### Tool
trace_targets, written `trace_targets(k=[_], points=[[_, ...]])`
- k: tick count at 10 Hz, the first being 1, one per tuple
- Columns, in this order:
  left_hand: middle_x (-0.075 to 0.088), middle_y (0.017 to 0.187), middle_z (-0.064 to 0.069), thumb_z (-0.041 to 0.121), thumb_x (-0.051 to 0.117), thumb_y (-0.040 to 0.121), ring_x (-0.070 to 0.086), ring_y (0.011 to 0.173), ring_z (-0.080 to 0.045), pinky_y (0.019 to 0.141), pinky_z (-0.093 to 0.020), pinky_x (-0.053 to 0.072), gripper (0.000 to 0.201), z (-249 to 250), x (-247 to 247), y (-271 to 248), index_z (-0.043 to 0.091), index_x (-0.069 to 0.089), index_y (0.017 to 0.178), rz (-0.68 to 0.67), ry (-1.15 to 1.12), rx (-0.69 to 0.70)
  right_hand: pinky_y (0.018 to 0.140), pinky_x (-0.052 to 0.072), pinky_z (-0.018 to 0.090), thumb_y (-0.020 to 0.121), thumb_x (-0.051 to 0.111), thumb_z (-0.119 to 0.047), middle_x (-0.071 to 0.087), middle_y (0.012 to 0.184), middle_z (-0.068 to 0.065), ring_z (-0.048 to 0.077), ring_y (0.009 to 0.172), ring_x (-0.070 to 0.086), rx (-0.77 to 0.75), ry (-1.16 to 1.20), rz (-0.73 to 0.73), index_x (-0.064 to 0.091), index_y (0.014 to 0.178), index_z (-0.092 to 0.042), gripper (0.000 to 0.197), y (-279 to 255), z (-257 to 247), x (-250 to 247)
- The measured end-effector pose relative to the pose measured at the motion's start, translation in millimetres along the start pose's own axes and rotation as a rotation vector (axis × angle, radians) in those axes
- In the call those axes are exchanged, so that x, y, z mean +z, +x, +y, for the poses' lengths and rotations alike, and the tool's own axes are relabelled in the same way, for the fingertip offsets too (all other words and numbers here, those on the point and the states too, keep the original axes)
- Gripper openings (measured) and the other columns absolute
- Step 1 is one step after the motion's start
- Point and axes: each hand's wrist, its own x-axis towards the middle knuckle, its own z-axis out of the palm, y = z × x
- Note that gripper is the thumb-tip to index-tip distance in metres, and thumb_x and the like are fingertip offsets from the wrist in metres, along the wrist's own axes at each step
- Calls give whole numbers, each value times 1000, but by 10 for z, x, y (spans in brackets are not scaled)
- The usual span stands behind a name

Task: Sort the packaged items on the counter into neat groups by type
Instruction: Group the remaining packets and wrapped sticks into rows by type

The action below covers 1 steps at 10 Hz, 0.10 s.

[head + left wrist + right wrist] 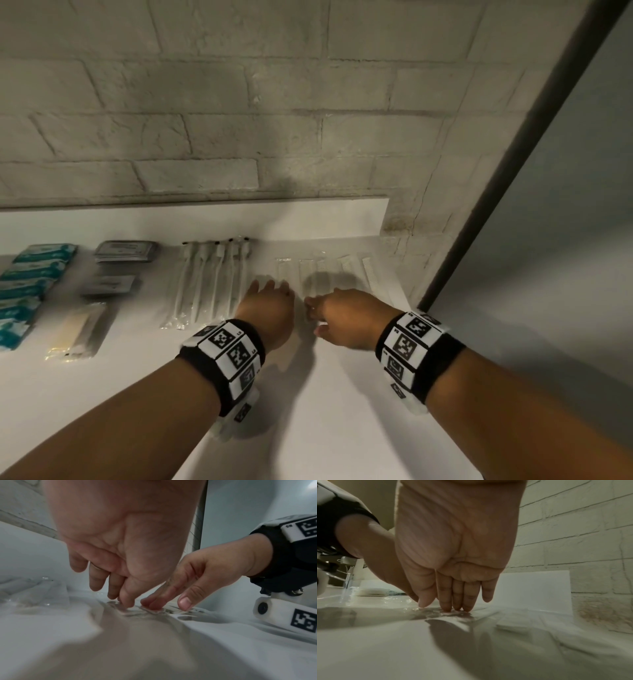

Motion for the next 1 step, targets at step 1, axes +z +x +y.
trace_targets(k=[1], points=[[28,155,-6,15,40,92,16,146,-29,118,-46,11,54,-11,27,-61,12,32,145,82,-48,-3,105,40,42,93,47,-38,47,145,-6,26,124,51,9,66,66,57,129,-29,38,-89,-30,38]])
